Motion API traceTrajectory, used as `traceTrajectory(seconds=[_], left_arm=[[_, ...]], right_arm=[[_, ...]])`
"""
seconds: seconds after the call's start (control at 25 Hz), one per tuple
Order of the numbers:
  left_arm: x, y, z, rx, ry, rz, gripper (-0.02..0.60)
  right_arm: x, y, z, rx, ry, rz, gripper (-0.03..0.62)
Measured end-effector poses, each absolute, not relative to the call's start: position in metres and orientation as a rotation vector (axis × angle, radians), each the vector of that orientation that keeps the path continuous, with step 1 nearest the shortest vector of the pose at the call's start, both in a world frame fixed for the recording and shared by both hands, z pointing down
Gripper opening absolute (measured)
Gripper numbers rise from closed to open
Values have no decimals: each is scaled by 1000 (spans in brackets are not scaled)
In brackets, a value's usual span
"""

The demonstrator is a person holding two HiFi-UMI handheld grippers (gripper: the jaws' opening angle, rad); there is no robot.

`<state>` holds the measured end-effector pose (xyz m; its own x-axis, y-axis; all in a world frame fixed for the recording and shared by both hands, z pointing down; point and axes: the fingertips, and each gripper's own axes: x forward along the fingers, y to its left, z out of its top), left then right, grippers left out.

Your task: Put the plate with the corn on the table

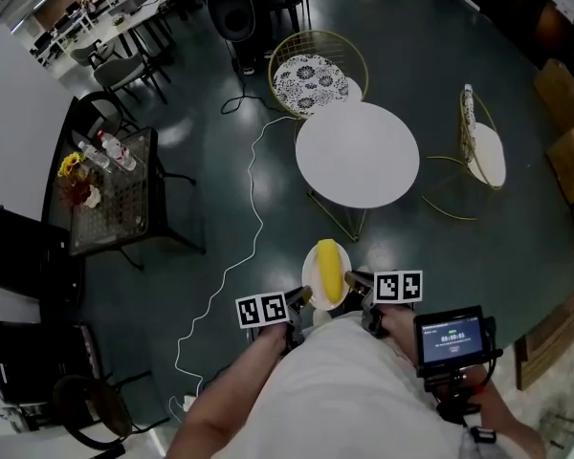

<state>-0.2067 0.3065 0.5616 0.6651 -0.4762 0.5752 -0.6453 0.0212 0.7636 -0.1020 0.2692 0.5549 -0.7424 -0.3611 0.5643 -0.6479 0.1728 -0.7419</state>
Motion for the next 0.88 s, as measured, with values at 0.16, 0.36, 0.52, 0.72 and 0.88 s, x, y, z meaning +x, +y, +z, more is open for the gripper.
traceTrajectory(seconds=[0.16, 0.36, 0.52, 0.72, 0.88], left_arm=[[-204, 306, 563, 1617, -939, 156, 41], [-200, 304, 565, 1627, -924, 156, 41], [-199, 300, 565, 1634, -914, 155, 41], [-196, 299, 567, 1637, -902, 168, 41], [-193, 297, 569, 1636, -891, 179, 41]], right_arm=[[-99, 268, 555, 976, -2198, 1588, 44], [-96, 268, 557, 989, -2196, 1594, 44], [-93, 265, 557, 1007, -2196, 1587, 44], [-89, 266, 560, 1024, -2184, 1597, 44], [-87, 265, 562, 1037, -2179, 1610, 44]])
